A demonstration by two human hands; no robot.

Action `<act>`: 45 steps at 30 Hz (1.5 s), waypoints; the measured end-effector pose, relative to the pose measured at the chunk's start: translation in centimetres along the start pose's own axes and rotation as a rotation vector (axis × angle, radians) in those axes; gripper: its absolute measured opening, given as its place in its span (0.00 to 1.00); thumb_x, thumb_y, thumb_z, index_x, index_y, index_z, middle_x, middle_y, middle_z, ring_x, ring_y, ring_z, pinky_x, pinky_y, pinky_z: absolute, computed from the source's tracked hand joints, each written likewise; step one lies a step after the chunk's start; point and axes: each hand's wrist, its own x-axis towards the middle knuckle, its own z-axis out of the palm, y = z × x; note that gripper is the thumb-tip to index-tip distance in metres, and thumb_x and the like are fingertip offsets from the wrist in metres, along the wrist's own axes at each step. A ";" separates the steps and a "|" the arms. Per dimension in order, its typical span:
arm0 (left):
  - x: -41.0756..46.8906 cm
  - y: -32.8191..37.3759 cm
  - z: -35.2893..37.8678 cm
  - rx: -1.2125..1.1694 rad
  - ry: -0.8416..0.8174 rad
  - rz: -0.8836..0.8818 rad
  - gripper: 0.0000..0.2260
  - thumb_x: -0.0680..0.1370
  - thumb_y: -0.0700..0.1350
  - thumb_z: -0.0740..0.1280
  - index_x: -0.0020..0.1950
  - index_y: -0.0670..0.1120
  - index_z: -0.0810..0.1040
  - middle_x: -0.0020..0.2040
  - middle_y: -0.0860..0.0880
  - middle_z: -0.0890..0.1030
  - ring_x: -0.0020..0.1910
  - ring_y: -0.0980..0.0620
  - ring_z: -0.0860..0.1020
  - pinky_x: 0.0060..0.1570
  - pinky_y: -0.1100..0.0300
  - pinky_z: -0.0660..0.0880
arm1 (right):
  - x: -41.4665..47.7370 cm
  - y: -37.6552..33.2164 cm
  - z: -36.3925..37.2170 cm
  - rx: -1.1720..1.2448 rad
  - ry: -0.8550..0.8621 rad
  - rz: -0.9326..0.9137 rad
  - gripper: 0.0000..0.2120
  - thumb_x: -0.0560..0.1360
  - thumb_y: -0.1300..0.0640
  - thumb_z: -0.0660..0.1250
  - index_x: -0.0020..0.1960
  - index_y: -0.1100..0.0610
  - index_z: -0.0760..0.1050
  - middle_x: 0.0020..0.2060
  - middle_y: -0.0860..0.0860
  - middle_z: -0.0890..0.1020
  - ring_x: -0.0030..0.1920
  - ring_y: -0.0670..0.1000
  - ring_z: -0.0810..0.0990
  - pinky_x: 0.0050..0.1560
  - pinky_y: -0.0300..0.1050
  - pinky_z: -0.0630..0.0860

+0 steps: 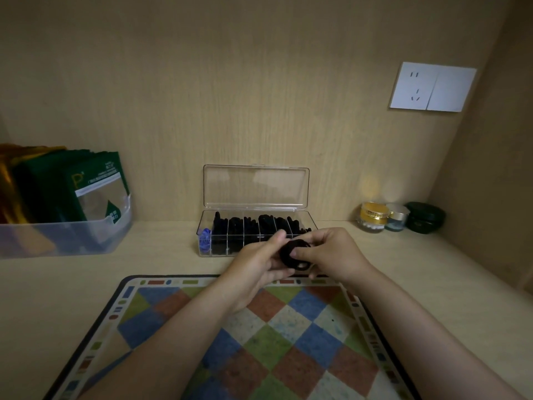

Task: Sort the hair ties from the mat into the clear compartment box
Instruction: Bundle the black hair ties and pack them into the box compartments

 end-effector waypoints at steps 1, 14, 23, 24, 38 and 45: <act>-0.1 0.0 0.1 0.046 -0.005 0.020 0.15 0.82 0.47 0.64 0.66 0.42 0.78 0.59 0.43 0.84 0.58 0.48 0.83 0.61 0.52 0.78 | 0.0 0.0 0.1 -0.031 0.007 -0.022 0.07 0.72 0.65 0.76 0.49 0.59 0.85 0.38 0.57 0.87 0.34 0.54 0.84 0.27 0.41 0.79; -0.3 0.5 -0.1 -0.024 -0.021 0.084 0.12 0.81 0.38 0.64 0.62 0.36 0.80 0.57 0.38 0.84 0.55 0.42 0.83 0.56 0.52 0.81 | -0.6 -0.7 -0.6 0.131 -0.120 0.019 0.19 0.71 0.59 0.76 0.60 0.60 0.80 0.44 0.56 0.85 0.36 0.52 0.83 0.25 0.40 0.76; 0.9 2.3 1.1 0.278 0.126 0.098 0.07 0.75 0.46 0.74 0.53 0.49 0.85 0.50 0.48 0.86 0.47 0.52 0.85 0.43 0.59 0.81 | -0.5 -1.4 -2.5 0.145 -0.112 0.198 0.13 0.74 0.59 0.74 0.52 0.68 0.82 0.37 0.60 0.85 0.34 0.52 0.84 0.32 0.41 0.82; 1.2 2.8 1.2 0.324 0.114 0.101 0.08 0.76 0.47 0.73 0.54 0.51 0.85 0.50 0.49 0.86 0.47 0.53 0.84 0.44 0.59 0.81 | -0.1 -1.6 -2.8 0.142 -0.073 0.191 0.11 0.74 0.59 0.74 0.51 0.67 0.82 0.36 0.60 0.85 0.33 0.51 0.84 0.31 0.41 0.81; 9.0 5.6 0.6 1.028 0.283 0.359 0.11 0.82 0.46 0.62 0.61 0.53 0.80 0.59 0.55 0.81 0.59 0.55 0.77 0.55 0.61 0.72 | 8.7 -1.6 -2.8 -0.503 0.333 0.108 0.06 0.73 0.50 0.75 0.46 0.52 0.86 0.36 0.50 0.86 0.35 0.49 0.82 0.38 0.48 0.81; 9.5 3.3 0.1 1.303 0.119 0.389 0.20 0.82 0.54 0.60 0.74 0.58 0.67 0.67 0.52 0.74 0.68 0.51 0.67 0.67 0.49 0.67 | 9.2 -1.7 -2.0 -0.962 0.247 0.120 0.09 0.77 0.46 0.67 0.48 0.48 0.85 0.35 0.47 0.82 0.36 0.49 0.81 0.31 0.40 0.69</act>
